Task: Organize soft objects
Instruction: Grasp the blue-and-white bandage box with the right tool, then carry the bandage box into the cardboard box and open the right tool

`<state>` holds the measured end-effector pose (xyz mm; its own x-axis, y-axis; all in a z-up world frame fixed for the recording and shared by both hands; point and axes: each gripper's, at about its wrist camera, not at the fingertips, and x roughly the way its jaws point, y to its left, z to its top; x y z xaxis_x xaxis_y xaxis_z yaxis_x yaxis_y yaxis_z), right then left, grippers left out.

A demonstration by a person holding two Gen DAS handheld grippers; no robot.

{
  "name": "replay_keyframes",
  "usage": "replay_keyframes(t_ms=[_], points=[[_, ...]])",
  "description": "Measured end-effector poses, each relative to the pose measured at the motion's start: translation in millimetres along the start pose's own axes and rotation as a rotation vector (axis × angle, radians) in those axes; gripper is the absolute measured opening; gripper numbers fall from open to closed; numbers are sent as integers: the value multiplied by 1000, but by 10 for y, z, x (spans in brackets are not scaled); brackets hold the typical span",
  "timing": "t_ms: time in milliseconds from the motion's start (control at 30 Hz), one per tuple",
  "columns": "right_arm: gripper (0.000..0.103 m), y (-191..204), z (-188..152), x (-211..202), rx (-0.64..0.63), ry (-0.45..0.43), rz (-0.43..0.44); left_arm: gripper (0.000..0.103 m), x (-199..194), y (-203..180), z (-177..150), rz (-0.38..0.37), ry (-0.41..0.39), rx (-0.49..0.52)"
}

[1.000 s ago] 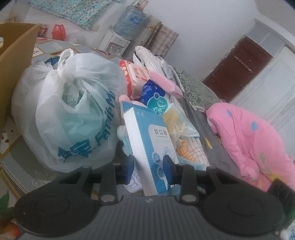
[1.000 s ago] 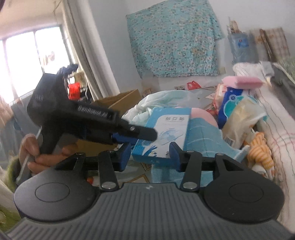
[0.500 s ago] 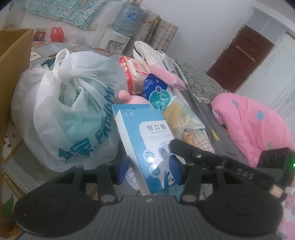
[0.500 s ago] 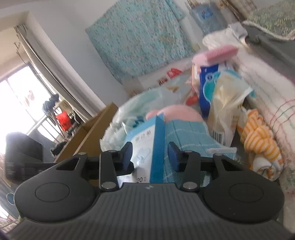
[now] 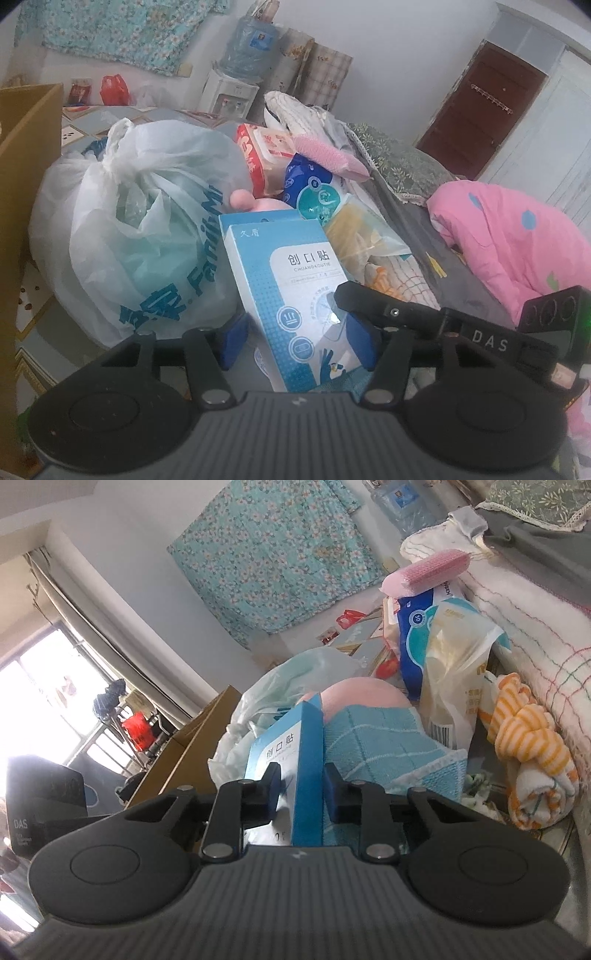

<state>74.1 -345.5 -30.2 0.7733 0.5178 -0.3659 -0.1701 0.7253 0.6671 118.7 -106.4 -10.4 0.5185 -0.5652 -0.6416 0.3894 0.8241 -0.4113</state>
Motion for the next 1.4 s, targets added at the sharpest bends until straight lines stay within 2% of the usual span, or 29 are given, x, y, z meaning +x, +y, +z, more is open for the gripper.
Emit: replay_keyframes(t_ms=[400, 567, 667, 833, 1000, 1133, 1267, 1400], points=[[25, 455, 135, -230, -26, -75, 101, 59, -666, -244, 74, 51, -152, 101], [25, 759, 291, -51, -45, -54, 172, 60, -954, -191, 194, 117, -210, 120], [25, 1004, 399, 159, -68, -21, 214, 60, -1116, -23, 337, 162, -219, 90], [25, 1479, 586, 722, -100, 68, 285, 60, -1410, 372, 644, 246, -232, 32], [26, 1917, 735, 1486, -89, 191, 314, 60, -1594, 928, 1012, 340, -196, -38], [26, 2228, 770, 2197, -68, 302, 281, 61, -1604, 1488, 1307, 400, -126, -103], [27, 2432, 734, 2858, -24, 407, 223, 62, -1505, 2020, 1547, 465, -51, -124], [27, 2630, 631, 3450, 14, 481, 173, 62, -1369, 2532, 1727, 546, 14, -156]])
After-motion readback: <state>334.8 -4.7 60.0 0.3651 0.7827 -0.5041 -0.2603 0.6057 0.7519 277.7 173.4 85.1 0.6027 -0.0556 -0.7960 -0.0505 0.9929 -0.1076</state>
